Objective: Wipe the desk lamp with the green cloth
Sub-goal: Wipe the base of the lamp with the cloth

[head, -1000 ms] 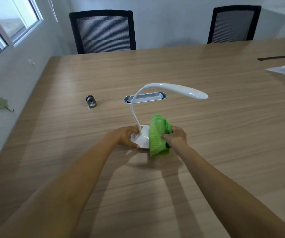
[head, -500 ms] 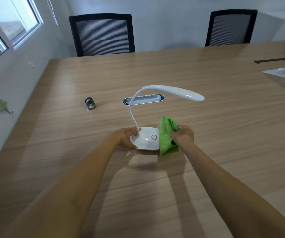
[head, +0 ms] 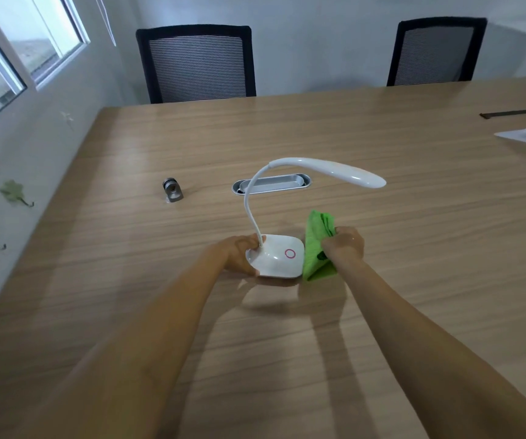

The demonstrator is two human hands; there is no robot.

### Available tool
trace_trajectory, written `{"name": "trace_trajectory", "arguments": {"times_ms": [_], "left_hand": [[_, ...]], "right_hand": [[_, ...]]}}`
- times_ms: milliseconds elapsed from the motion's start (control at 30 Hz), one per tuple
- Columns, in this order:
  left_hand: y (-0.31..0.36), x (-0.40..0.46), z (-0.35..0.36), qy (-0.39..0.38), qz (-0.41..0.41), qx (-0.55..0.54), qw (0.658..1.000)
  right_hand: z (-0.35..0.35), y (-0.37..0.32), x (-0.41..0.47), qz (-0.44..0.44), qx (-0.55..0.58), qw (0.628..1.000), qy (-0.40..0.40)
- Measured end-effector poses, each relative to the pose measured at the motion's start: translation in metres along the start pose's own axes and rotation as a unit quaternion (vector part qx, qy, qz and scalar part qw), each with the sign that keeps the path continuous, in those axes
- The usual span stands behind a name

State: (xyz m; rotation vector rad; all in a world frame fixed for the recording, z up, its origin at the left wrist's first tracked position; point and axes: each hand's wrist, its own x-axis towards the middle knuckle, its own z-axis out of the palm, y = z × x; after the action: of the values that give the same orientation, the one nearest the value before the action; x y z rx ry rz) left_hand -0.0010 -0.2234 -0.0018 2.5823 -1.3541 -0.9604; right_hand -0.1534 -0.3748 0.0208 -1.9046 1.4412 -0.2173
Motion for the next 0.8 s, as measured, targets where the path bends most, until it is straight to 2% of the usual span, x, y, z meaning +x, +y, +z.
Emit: {"name": "trace_trajectory", "arguments": {"times_ms": [200, 300, 400, 467, 533, 633, 700, 800], "left_hand": [[0.000, 0.000, 0.001, 0.010, -0.006, -0.011, 1.000], [-0.001, -0.001, 0.001, 0.001, 0.004, -0.012, 1.000], [-0.001, -0.001, 0.000, -0.001, 0.004, -0.019, 1.000], [0.002, -0.002, 0.000, 0.008, 0.013, -0.019, 1.000], [0.001, -0.003, 0.002, 0.032, 0.020, -0.012, 0.999], [-0.005, -0.005, 0.007, 0.098, 0.011, -0.031, 0.995], [-0.009, -0.006, 0.010, 0.127, 0.016, -0.057, 0.990], [-0.010, -0.006, 0.012, 0.130, 0.017, -0.080, 0.988]], "right_hand": [[0.038, -0.017, -0.010, 0.021, 0.051, 0.992, -0.113], [0.022, -0.002, -0.008, 0.006, -0.011, 0.999, -0.049], [0.007, 0.004, 0.006, 0.022, 0.014, 1.000, 0.016], [0.011, -0.010, 0.008, 0.007, 0.045, 0.999, 0.009], [0.024, -0.026, 0.005, -0.025, 0.058, 0.997, -0.046], [0.039, -0.032, 0.004, -0.050, 0.011, 0.993, -0.104], [0.034, -0.026, 0.010, -0.047, -0.022, 0.994, -0.092], [0.021, -0.026, 0.024, -0.034, -0.004, 0.999, -0.032]]}}
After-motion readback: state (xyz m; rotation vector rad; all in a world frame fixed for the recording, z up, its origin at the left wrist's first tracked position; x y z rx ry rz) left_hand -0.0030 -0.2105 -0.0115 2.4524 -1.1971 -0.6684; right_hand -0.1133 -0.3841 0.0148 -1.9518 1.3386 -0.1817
